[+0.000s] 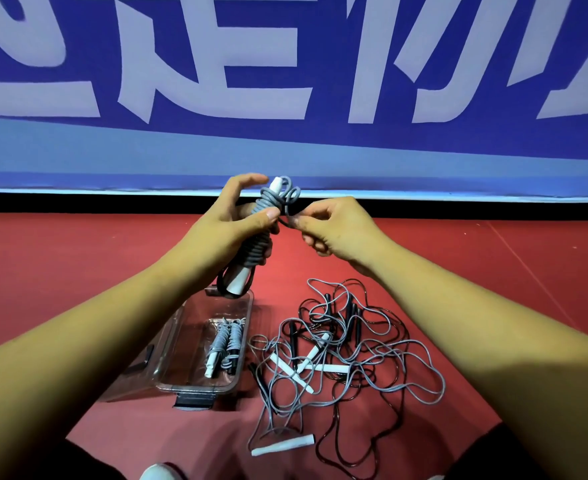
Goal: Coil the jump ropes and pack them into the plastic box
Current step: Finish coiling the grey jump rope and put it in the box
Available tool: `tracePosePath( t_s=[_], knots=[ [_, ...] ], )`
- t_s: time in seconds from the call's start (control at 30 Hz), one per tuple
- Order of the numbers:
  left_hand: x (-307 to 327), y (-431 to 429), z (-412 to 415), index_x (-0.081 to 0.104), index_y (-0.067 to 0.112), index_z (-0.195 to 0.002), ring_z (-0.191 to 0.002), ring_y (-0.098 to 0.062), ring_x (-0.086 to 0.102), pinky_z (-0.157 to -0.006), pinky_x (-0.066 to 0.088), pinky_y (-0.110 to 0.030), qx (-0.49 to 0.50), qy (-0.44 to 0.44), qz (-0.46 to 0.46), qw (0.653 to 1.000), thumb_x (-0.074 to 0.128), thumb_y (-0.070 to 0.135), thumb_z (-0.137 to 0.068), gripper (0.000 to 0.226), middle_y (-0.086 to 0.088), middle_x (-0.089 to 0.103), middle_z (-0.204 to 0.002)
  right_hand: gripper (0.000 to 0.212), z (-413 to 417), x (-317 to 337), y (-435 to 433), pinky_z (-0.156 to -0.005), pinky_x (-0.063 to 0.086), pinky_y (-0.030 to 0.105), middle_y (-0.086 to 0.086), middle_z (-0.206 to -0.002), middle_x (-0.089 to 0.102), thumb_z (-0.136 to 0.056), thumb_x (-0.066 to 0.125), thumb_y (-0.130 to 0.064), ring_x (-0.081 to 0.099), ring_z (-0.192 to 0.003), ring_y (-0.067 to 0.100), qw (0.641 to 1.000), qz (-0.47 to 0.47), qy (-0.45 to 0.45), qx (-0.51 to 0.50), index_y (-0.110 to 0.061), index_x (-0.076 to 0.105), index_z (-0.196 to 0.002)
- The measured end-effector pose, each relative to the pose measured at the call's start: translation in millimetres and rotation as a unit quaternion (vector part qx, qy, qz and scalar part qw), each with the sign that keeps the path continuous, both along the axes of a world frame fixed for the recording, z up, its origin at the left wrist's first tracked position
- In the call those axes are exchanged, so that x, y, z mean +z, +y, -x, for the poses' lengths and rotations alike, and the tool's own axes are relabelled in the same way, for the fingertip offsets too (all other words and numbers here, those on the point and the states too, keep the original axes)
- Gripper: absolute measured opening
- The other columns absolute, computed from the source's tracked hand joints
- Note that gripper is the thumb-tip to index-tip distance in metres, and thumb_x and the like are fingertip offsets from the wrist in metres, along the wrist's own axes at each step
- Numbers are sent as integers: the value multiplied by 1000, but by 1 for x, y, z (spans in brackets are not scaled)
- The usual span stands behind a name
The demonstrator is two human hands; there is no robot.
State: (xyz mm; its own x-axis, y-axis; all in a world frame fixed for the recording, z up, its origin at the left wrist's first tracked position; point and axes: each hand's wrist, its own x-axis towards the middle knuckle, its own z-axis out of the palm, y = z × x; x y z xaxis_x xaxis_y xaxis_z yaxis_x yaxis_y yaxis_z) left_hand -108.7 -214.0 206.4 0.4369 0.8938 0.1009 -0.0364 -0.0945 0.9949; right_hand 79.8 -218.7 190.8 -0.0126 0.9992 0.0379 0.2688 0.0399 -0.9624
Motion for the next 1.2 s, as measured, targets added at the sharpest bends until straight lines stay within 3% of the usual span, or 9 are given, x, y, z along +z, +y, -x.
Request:
tracePosePath(
  t_s=[0.2,0.37,0.53,0.73,0.77,0.83,0.93,1.1,1.2],
  knots=[
    [1,5,1,59,11,-109,-56,-27,54,-54,47,-32,-7,-11,11,1000,62,22,-85,27,-17,58,-84,12,1,1,2,-43,38,21,9,-65,61,-97,55,-10,46,-46,12,999,-1,41,18,-6,57,-87],
    [-1,8,0,53,6,-103,-51,-25,50,-49,43,-28,10,-52,54,997,55,15,-93,14,-14,55,-76,18,9,2,2,-42,24,20,2,-61,39,-104,36,-16,26,-44,9,995,68,54,54,-13,45,-89],
    [3,11,0,57,12,-98,-43,-19,41,-44,36,-24,30,-52,40,997,64,21,-81,20,-9,50,-70,29,14,8,1,-43,32,20,-4,-53,42,-103,42,-34,33,-43,10,993,-6,-84,81,-16,60,-90],
    [7,12,5,57,13,-100,-42,-17,38,-44,35,-22,24,-77,60,995,59,11,-84,16,-7,47,-66,31,11,1,2,-47,29,24,2,-56,38,-104,40,-25,32,-49,15,980,101,123,123,-12,46,-77],
    [8,13,7,57,13,-100,-42,-17,38,-44,34,-22,26,-86,63,994,58,11,-85,15,-6,47,-66,29,11,0,2,-49,36,26,5,-59,44,-104,41,-21,39,-50,17,984,86,110,114,-11,46,-77],
    [12,15,11,58,13,-101,-42,-17,38,-45,34,-22,25,-99,68,992,57,13,-84,17,-6,47,-67,26,6,-1,0,-53,44,28,6,-62,54,-102,45,-16,50,-52,17,994,6,-73,84,-11,48,-77],
    [16,22,20,58,11,-102,-43,-18,40,-45,34,-22,64,-80,67,992,56,9,-90,13,-7,48,-68,22,1,-3,-1,-61,42,31,-1,-65,55,-101,48,-21,52,-60,18,931,-99,-340,85,-14,50,-80],
    [8,37,34,60,7,-93,-43,-19,46,-43,39,-24,157,55,68,984,61,3,-89,6,-11,53,-73,31,18,10,-8,-64,38,35,1,-70,52,-102,45,-27,51,-69,25,900,-117,-397,135,-9,53,-79],
    [-2,44,40,60,10,-96,-44,-22,53,-45,46,-29,178,287,-95,936,66,5,-83,15,-12,58,-67,35,23,20,-13,-61,35,33,-3,-66,47,-102,44,-28,46,-63,18,889,-115,-414,156,-19,44,-68]
  ],
)
